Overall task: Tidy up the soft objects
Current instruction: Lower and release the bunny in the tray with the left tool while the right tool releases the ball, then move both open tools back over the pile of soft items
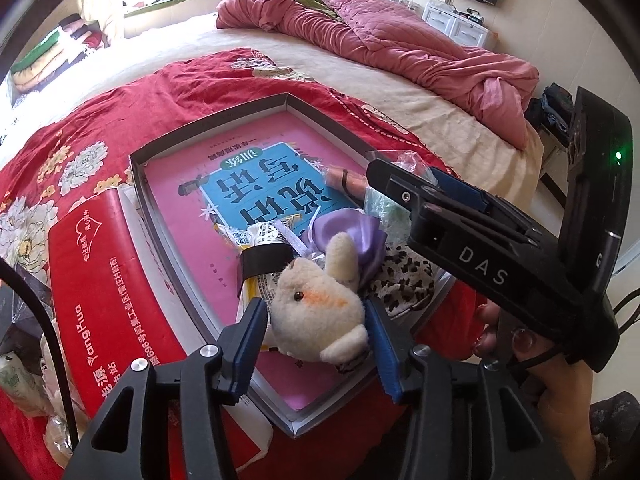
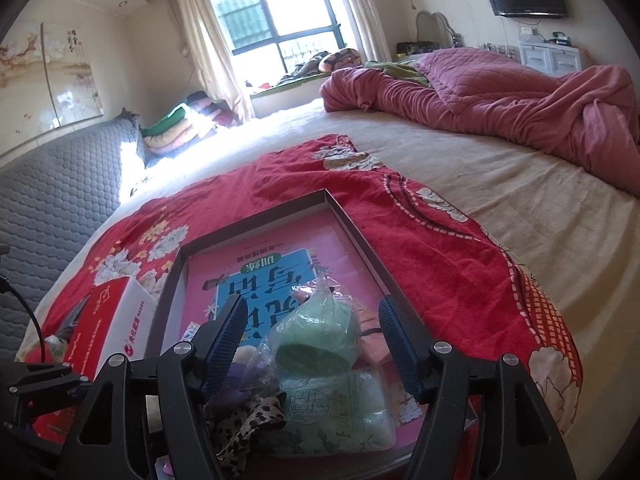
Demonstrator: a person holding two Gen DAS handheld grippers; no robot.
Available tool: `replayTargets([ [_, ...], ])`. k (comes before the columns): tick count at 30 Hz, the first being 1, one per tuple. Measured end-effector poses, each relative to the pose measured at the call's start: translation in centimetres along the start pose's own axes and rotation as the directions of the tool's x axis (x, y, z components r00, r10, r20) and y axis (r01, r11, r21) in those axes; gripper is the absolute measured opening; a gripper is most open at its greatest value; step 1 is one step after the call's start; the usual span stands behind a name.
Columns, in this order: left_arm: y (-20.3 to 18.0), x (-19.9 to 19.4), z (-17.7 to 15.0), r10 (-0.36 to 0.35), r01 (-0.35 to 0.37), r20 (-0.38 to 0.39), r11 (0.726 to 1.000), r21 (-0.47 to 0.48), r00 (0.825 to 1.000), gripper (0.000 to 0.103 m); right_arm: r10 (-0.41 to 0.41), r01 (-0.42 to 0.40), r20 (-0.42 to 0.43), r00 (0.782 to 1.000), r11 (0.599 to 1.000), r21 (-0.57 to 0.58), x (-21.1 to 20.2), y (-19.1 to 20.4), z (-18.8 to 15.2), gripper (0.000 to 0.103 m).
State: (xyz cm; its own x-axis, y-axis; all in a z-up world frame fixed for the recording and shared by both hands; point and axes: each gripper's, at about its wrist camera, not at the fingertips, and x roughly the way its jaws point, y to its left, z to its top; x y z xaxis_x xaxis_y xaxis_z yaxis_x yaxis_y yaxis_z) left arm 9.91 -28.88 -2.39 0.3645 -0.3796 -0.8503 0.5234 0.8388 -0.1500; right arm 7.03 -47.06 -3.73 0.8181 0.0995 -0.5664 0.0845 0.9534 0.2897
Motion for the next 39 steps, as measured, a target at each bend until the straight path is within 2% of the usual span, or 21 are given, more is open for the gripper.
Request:
replayTargets([
  [8, 0.5, -1.3, 0.1, -0.009, 0.010, 0.042, 1.000, -0.015, 0.999, 0.055, -0.026, 0.026, 0.030, 0.999, 1.000, -0.014, -0.7, 0.0, 0.1, 0.072],
  [10, 0.6, -1.7, 0.1, -0.013, 0.014, 0.052, 1.000, -0.020, 0.999, 0.061, -0.037, 0.038, 0.043, 0.998, 0.999, -0.028, -1.0, 0.2, 0.2, 0.073],
  [13, 0.6, -2.2, 0.1, -0.015, 0.016, 0.065, 1.000, -0.018, 0.998, 0.065, -0.049, 0.052, 0.059, 0.997, 0.997, -0.049, -1.6, 0.7, 0.4, 0.073],
  [21, 1.1, -3.7, -0.4, 0.009, -0.006, 0.085, 1.000, -0.029, 0.996, 0.069, -0.053, 0.058, 0.081, 0.995, 0.997, -0.060, -2.6, 1.8, 0.5, 0.075],
  [28, 1.8, -5.0, -0.8, 0.027, -0.023, 0.107, 0.999, -0.044, 0.994, 0.078, -0.080, 0.086, 0.089, 0.993, 0.994, -0.074, -3.4, 2.6, 0.5, 0.077],
  [39, 3.5, -7.1, -2.0, 0.044, -0.033, 0.126, 0.996, -0.088, 0.991, 0.084, -0.111, 0.120, 0.095, 0.989, 0.987, -0.103, -4.5, 4.0, 0.4, 0.078],
])
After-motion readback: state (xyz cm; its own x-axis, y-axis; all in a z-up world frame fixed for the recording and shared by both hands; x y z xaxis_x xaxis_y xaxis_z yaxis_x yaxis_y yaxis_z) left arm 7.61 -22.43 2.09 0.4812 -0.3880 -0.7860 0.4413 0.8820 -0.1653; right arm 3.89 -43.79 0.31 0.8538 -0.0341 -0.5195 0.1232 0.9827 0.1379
